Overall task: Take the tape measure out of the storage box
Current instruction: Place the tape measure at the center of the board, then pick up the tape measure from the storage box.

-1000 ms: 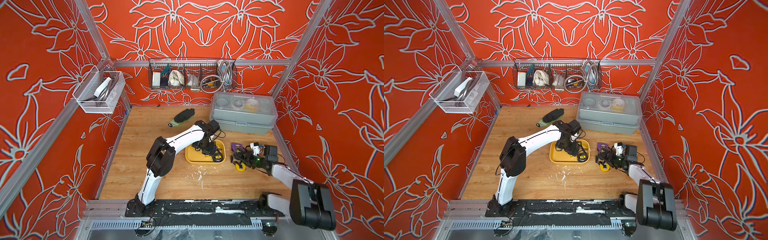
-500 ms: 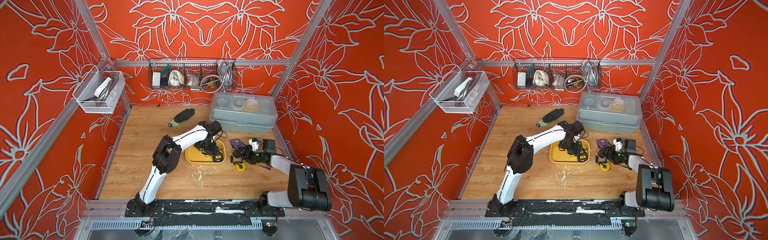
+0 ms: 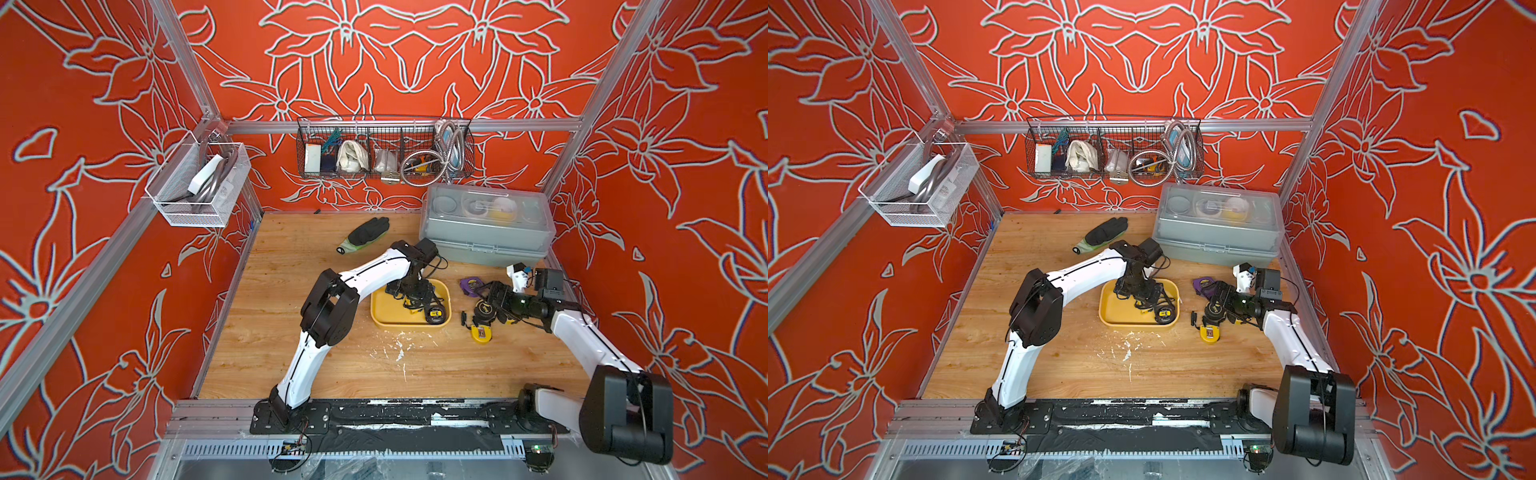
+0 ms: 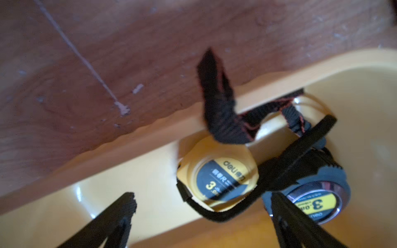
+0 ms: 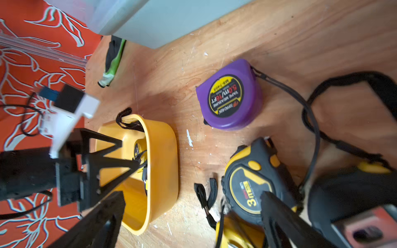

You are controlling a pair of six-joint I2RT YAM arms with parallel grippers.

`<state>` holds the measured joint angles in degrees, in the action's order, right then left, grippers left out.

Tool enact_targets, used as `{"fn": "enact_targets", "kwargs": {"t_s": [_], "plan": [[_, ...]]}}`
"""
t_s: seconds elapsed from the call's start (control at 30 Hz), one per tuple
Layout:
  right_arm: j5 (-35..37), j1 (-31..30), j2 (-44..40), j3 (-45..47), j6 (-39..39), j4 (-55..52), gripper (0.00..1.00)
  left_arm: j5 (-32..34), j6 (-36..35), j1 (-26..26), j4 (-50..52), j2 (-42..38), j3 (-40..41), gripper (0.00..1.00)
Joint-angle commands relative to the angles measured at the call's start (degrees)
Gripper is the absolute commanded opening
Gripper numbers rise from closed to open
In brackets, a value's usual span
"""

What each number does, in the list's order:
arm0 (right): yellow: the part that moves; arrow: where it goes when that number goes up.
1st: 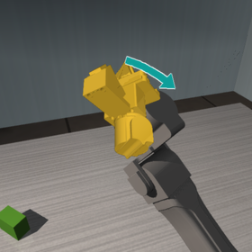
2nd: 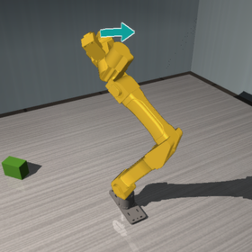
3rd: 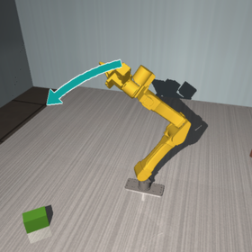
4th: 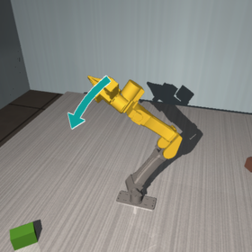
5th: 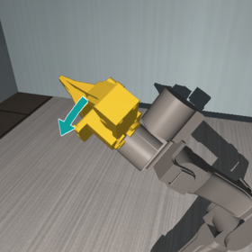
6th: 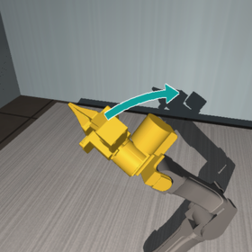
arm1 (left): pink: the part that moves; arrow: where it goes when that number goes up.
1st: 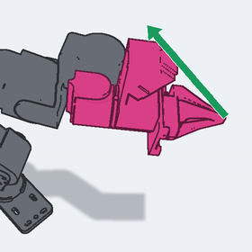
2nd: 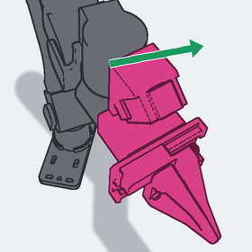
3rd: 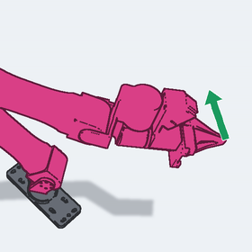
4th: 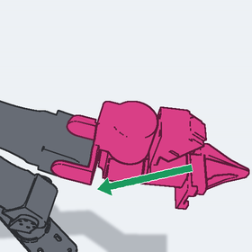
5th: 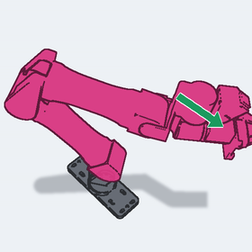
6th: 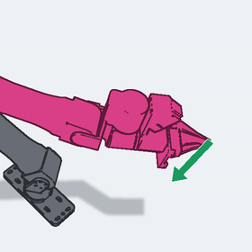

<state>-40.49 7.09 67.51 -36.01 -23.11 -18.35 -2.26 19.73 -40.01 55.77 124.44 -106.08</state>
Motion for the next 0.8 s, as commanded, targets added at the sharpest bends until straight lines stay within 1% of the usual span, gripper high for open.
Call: {"fn": "enact_targets", "kwargs": {"t_s": [0.0, 0.07, 0.13, 0.33, 0.5, 0.77], "plan": [[2.1, -0.1, -1.8, -1.4, 1.7, -4.9, 1.00, 2.9, 3.5, 0.6, -1.8, -5.0, 0.8, 1.00], [1.7, -0.1, -2.8, -1.3, 1.3, -4.7, 1.00, 2.7, 4.7, 1.0, -2.9, -6.2, 1.6, 1.00], [1.4, -0.1, -3.0, -1.2, 1.2, -4.4, 1.00, 0.8, 6.1, 1.5, -3.1, -5.8, 1.5, 1.00], [0.3, -0.1, -2.1, -0.7, 1.7, -3.6, 1.00, -3.0, 8.6, 2.5, 1.4, 1.9, -4.6, 1.00], [0.1, -0.1, -3.3, -0.3, 2.1, -3.8, 1.00, -5.5, 9.8, 2.6, 2.9, 5.8, -6.2, 1.00], [0.4, -0.1, -5.1, 0.9, 1.4, -2.6, 1.00, -4.9, 10.6, 1.7, 2.0, 5.8, -2.5, 1.00]]}}
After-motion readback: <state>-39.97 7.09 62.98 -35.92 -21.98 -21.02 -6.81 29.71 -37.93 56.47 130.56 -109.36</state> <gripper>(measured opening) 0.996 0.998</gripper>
